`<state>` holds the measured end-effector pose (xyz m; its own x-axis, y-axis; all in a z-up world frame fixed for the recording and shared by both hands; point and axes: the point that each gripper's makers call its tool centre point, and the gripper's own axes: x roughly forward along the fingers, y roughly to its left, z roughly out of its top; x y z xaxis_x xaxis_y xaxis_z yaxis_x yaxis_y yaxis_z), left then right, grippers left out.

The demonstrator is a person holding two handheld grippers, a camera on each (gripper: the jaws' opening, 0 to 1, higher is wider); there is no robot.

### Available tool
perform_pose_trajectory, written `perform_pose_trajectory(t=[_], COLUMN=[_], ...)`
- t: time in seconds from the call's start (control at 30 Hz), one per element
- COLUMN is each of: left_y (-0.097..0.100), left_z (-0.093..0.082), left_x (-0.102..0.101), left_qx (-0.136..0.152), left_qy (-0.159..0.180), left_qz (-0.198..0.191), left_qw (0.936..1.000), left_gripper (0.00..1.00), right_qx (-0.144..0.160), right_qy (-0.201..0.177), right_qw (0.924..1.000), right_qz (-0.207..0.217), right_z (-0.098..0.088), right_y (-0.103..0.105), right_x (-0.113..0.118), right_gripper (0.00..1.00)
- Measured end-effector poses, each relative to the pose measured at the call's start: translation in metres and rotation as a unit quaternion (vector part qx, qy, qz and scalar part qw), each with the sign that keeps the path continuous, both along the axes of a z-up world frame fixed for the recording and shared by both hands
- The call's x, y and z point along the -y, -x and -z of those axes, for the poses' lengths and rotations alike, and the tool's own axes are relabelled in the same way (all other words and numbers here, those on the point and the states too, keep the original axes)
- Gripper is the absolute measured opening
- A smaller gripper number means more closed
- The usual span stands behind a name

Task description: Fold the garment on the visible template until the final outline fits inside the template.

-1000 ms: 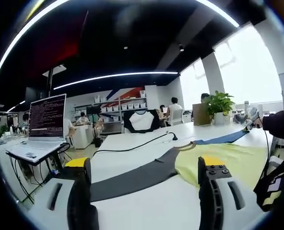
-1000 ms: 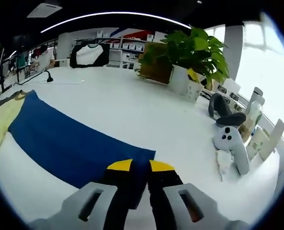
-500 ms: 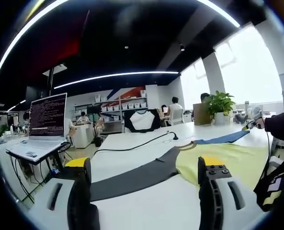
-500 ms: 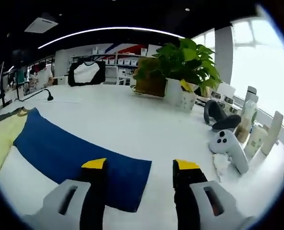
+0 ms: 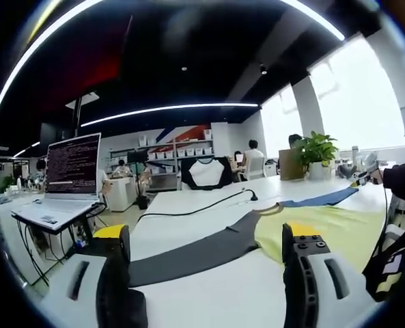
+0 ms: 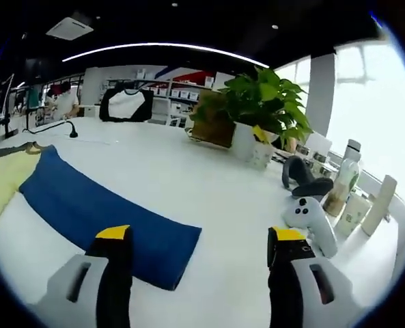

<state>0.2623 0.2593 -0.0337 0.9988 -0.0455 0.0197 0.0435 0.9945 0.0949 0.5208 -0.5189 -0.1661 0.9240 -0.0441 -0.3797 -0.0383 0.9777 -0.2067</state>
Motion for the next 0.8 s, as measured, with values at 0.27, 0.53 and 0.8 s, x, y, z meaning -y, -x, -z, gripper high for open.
perform_pose_trajectory(t=[0.27,0.53,0.8], left_y=[0.002,0.004,0.004], left_z=[-0.002,-0.002,0.000], left_x=[-0.001,-0.006,-0.006], left_qx=[0.003,0.004,0.002], left_qy=[-0.001,0.002,0.003], left_qz=[-0.001,-0.007,-0.006], left_qw=[1.0000,1.0000,1.0000], left_gripper=[0.97,0.97,0.97], right_qx=[-0.009,-0.028,-0.037], right_qy=[-0.035,-0.054,-0.054], right_qw=[0.9993,0.9982,0.9978], right_qz=[-0.003,-0.001,0.002], right_z=[0.010,0.018,0.026], right_y=[-0.002,-0.006,-0.005], right_x=[-0.008,-0.014,-0.019], right_gripper=[0.66,0.45,0.30])
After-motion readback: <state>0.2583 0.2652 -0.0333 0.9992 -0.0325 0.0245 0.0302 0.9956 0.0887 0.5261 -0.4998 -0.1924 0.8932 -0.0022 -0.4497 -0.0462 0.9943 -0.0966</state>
